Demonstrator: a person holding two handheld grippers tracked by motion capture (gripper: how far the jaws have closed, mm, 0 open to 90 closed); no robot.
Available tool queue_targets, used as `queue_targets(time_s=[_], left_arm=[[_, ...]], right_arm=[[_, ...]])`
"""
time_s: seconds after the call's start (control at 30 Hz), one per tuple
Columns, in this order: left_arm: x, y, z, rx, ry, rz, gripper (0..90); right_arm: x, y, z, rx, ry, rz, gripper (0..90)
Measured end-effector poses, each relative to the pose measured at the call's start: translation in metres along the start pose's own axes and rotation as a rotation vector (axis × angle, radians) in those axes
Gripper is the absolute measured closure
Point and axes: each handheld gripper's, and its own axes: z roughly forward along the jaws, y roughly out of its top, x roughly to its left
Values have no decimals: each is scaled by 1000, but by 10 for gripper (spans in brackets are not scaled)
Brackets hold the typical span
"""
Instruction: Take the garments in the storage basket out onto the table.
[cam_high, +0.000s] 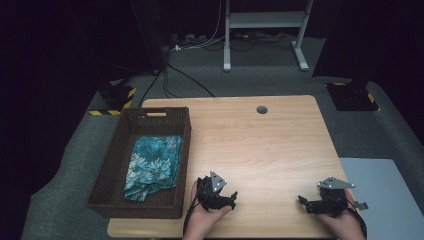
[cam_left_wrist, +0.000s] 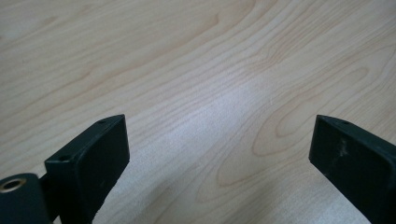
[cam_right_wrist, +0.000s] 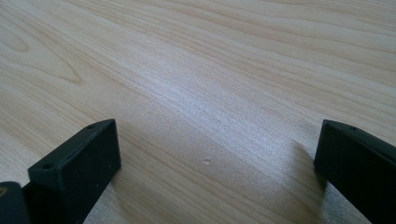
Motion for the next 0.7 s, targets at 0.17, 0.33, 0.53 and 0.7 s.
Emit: queue_targets(time_s=[0.17, 0.33, 0.53, 0.7], left_arm=[[-1, 10, -7, -30, -3, 11, 49], [-1, 20, -13, -53, -5, 22, 43], [-4, 28, -20, -77, 5, 49, 44], [-8, 34, -23, -89, -5, 61, 45]], right_arm=[[0, 0, 0, 0, 0, -1, 1], [0, 0, 0, -1, 1, 0, 1], [0, 0, 0, 0, 1, 3, 2], [0, 0, 0, -1, 2, 3, 2]])
